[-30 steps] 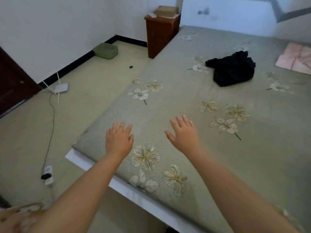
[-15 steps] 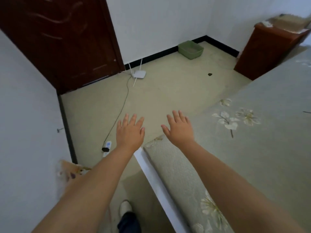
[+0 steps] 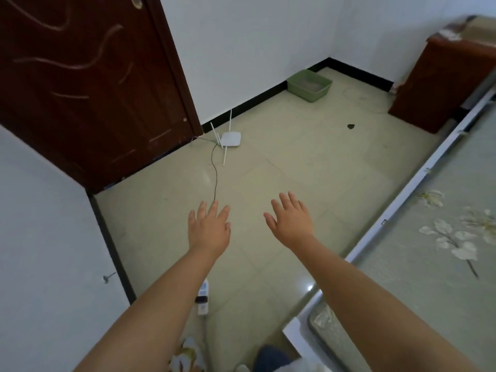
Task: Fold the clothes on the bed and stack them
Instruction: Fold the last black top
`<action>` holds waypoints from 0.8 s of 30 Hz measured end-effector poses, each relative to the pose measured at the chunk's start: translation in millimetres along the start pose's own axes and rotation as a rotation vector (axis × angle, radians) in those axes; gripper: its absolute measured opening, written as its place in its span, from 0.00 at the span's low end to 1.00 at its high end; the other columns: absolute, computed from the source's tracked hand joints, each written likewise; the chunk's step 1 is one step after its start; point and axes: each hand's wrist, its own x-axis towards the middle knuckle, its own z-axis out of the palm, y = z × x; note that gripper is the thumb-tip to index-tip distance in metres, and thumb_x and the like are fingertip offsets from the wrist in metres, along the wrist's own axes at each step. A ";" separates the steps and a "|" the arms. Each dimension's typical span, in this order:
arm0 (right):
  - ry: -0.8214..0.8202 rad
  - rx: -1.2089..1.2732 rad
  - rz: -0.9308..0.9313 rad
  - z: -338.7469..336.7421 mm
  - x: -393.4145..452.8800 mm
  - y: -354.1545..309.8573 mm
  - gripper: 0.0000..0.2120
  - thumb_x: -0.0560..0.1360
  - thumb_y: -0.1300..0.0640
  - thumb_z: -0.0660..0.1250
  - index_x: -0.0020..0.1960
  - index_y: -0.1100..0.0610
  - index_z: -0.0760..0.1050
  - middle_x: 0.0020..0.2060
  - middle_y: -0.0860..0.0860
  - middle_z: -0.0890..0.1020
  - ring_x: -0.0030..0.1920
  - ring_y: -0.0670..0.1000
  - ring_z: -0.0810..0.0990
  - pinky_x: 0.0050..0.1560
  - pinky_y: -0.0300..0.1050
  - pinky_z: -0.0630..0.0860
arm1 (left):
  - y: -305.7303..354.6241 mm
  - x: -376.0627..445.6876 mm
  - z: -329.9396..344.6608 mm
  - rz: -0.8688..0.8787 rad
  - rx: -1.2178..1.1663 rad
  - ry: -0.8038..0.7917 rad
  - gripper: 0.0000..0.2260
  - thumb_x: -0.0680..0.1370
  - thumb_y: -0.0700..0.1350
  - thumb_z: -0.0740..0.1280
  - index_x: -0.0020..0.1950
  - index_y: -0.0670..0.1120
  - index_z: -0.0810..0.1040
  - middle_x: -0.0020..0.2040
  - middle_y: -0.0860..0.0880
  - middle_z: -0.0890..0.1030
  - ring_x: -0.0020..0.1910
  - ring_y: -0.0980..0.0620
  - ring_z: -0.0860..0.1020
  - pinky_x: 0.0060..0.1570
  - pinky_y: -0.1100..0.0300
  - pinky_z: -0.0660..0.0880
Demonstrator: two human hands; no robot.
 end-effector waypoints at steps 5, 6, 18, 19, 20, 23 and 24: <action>0.024 -0.013 0.126 -21.5 83.5 26.1 0.25 0.80 0.45 0.46 0.73 0.56 0.56 0.75 0.55 0.54 0.75 0.55 0.47 0.72 0.50 0.47 | 16.2 107.8 -23.5 0.130 -0.019 0.025 0.21 0.81 0.51 0.51 0.74 0.54 0.55 0.76 0.50 0.53 0.74 0.47 0.49 0.70 0.48 0.48; 0.030 -0.016 0.144 -26.2 101.7 34.1 0.25 0.80 0.45 0.46 0.73 0.56 0.56 0.75 0.55 0.54 0.75 0.54 0.47 0.72 0.49 0.47 | 22.8 129.1 -28.3 0.157 -0.021 0.031 0.21 0.81 0.51 0.51 0.74 0.53 0.55 0.76 0.50 0.53 0.74 0.47 0.49 0.70 0.48 0.48; 0.218 0.043 0.359 -135.0 285.8 185.2 0.24 0.80 0.46 0.49 0.72 0.57 0.58 0.73 0.53 0.60 0.74 0.54 0.52 0.71 0.48 0.52 | 159.2 400.5 -131.8 0.471 0.061 0.130 0.21 0.81 0.50 0.51 0.74 0.52 0.55 0.76 0.50 0.52 0.74 0.47 0.49 0.70 0.48 0.50; 0.242 0.034 0.392 -143.7 293.3 206.0 0.24 0.80 0.46 0.49 0.72 0.58 0.59 0.72 0.53 0.62 0.74 0.54 0.54 0.70 0.47 0.54 | 179.6 418.4 -137.0 0.511 0.071 0.138 0.21 0.81 0.50 0.51 0.74 0.52 0.55 0.76 0.50 0.53 0.74 0.46 0.50 0.70 0.48 0.50; 0.260 0.026 0.429 -151.7 299.9 227.6 0.24 0.80 0.46 0.50 0.71 0.58 0.60 0.71 0.53 0.64 0.73 0.53 0.56 0.69 0.47 0.56 | 200.7 436.3 -141.4 0.555 0.083 0.143 0.21 0.81 0.50 0.51 0.74 0.52 0.55 0.76 0.49 0.54 0.74 0.47 0.50 0.70 0.48 0.51; 0.292 -0.002 0.550 -172.7 318.5 298.8 0.23 0.80 0.46 0.50 0.69 0.58 0.62 0.66 0.52 0.68 0.69 0.52 0.62 0.65 0.45 0.61 | 272.9 494.6 -153.1 0.691 0.110 0.162 0.21 0.81 0.50 0.51 0.74 0.52 0.56 0.75 0.49 0.56 0.74 0.48 0.53 0.69 0.50 0.53; 0.304 -0.011 0.596 -179.9 325.0 324.3 0.23 0.80 0.46 0.50 0.69 0.58 0.62 0.65 0.52 0.70 0.68 0.52 0.64 0.64 0.45 0.62 | 300.0 515.8 -158.5 0.733 0.120 0.176 0.20 0.80 0.50 0.51 0.73 0.53 0.56 0.75 0.50 0.57 0.73 0.48 0.54 0.69 0.50 0.54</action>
